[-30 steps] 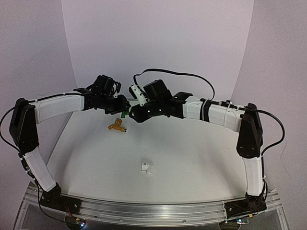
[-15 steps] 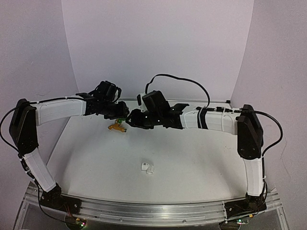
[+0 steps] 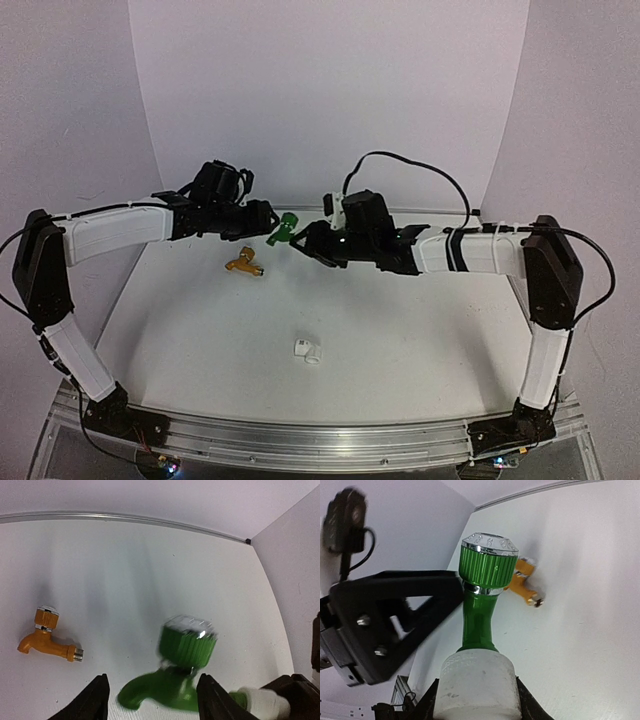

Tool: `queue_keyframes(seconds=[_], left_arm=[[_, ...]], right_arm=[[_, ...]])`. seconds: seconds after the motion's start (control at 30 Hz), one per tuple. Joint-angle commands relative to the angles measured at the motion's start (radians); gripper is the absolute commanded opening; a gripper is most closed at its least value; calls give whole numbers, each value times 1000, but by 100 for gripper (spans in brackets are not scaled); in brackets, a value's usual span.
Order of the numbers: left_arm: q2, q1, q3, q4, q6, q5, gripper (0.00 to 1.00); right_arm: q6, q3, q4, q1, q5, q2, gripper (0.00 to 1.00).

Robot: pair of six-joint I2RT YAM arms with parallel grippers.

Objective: Install the water faucets
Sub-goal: Place the pipe with the faucet installed at the center of the board.

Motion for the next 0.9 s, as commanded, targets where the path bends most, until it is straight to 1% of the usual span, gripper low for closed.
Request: queue_keyframes(seconds=[0.0,0.03,0.1,0.23,0.33,0.53,0.67,0.8,0.87], left_arm=[[-91,69,25,58,-61,-35,90],[-99,78,27,58,-64,-21,97],[-120,94,30,58,-69,13,100],[-141,108,39,50,-53,54,100],[-137,109,35,40,-43,74,100],[-96,109,25,19,-41,142,98],[-79,109,19,6,-37,157,97],[-54,109,32,-28,-15,155,97],[-42,109,38,-41,-11,157,97]], right_arm=[[83,-113,83,-130,68,-122,0],[88,-140,83,-141,66,-139,0],[113,-195,85,-175,60,-170,0],[152,-296,88,-270,38,-221,0],[152,-364,88,-351,30,-250,0],[109,-445,65,-528,-11,-277,0],[88,-457,43,-610,-71,-265,9],[39,-437,-10,-625,-77,-243,25],[35,-444,-19,-626,-74,-236,30]])
